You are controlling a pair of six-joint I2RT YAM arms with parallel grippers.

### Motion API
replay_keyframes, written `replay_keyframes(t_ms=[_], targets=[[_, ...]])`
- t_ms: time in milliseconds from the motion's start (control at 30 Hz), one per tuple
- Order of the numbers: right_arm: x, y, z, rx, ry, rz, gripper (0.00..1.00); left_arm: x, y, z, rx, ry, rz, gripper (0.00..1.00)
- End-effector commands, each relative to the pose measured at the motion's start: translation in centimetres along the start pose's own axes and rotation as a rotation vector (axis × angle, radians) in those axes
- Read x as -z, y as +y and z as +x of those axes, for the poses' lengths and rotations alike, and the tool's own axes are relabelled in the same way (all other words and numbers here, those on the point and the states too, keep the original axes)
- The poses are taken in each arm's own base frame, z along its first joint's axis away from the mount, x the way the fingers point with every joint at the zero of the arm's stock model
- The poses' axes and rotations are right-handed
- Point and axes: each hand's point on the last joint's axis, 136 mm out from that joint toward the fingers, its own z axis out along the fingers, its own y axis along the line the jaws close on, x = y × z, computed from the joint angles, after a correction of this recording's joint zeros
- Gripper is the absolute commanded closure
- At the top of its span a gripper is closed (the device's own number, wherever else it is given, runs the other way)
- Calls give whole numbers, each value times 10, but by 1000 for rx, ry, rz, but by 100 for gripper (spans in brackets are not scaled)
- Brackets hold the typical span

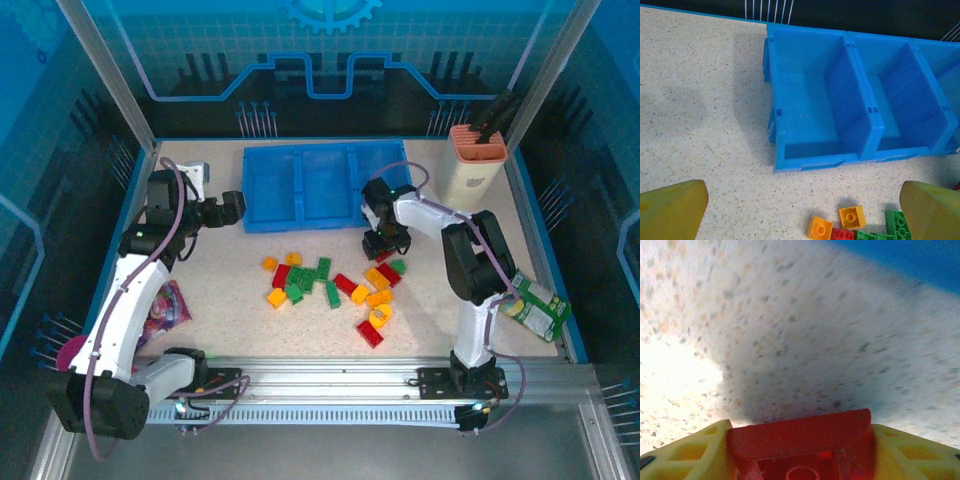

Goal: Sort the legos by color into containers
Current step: Pick up the lego from the center of the table, then place the lego in the container.

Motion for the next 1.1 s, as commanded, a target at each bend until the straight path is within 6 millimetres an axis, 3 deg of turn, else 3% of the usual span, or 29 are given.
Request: replay_keyframes(t_ms=[0, 100, 233, 433, 567, 833, 1067], targets=[[49, -25, -27, -38, -119, 47, 46, 5, -3, -5, -13, -25, 7, 1], [65, -36, -48, -52, -179, 55, 47, 6, -4, -6, -17, -30, 8, 0], [70, -51, -84, -72, -240, 74, 46, 6, -3, -5, -20, -30, 7, 1], [65, -68, -141, -118, -305, 67, 47, 7, -3, -7, -20, -35, 3, 1], [57, -70, -167, -117, -314, 57, 47, 8, -1, -6, -22, -33, -7, 0], [24, -70, -182, -136, -278, 22, 45, 9, -1, -8, -24, -44, -12, 1], [26, -71, -181, -139, -282, 11, 32, 7, -1, -7, -20, -38, -10, 1]])
